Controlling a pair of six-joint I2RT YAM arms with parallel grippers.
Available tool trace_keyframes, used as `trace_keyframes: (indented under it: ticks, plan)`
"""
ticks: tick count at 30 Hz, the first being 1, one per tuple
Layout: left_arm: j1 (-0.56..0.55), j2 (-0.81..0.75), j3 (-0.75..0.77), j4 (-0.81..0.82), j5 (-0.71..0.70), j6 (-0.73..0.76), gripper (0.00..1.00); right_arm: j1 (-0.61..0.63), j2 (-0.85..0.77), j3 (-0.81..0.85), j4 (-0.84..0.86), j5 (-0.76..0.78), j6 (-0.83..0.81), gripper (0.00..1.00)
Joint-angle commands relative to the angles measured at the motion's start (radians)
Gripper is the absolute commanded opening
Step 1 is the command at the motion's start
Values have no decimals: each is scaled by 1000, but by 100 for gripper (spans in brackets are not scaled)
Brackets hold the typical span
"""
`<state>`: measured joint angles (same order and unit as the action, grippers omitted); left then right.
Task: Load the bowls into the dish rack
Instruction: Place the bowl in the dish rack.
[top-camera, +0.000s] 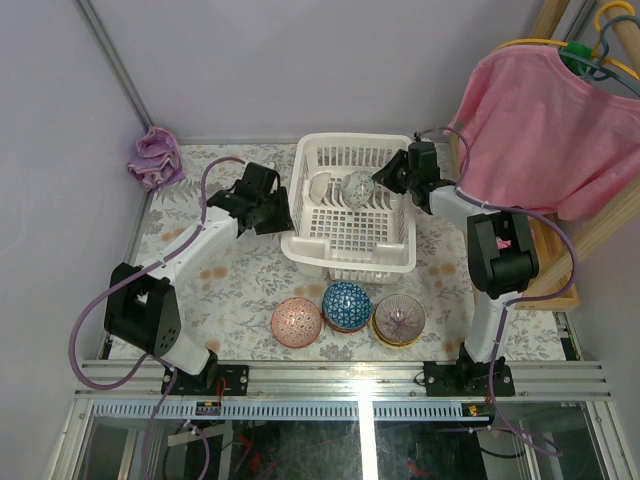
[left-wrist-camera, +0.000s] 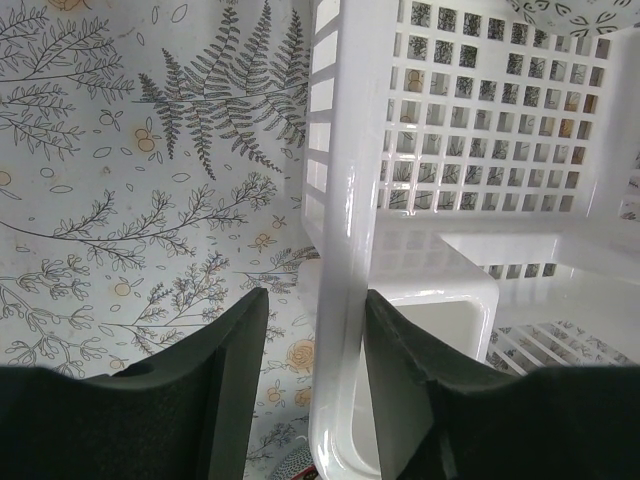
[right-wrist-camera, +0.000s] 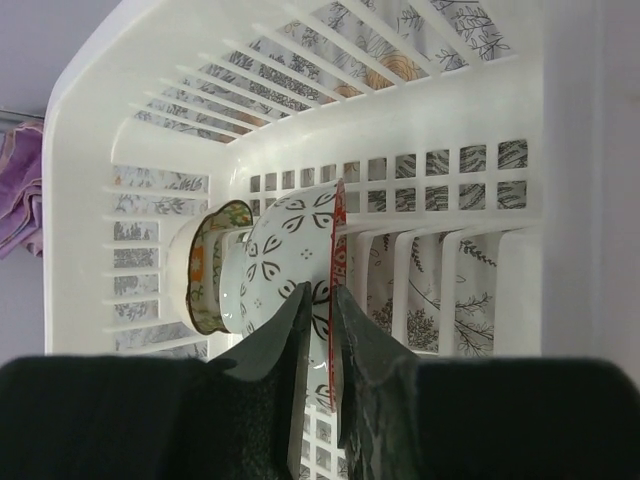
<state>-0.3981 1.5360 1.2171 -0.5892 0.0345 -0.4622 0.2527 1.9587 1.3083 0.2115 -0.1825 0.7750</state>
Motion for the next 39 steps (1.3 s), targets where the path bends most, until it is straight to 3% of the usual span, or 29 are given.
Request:
trace_keyframes:
  ticks: [1,3,25,32,33,34,39]
  plan:
    - [14,-16,29,3,-22,9,41,19,41,-41,-299,23,-108,20]
    - [13,-17,27,5,-21,9,41,25,26,-39,-305,19,-120,26]
    - [13,-28,19,8,-8,1,41,104,-17,53,-169,-187,-160,30]
    - [13,-29,17,8,-10,6,41,104,-97,46,-218,-150,-171,73]
    - [14,-30,17,8,-10,5,41,104,-110,55,-240,-141,-178,95]
    - [13,-31,16,9,-10,5,41,105,-123,64,-259,-138,-186,100]
    - [13,-32,18,11,-8,4,41,105,-189,90,-326,-125,-202,100]
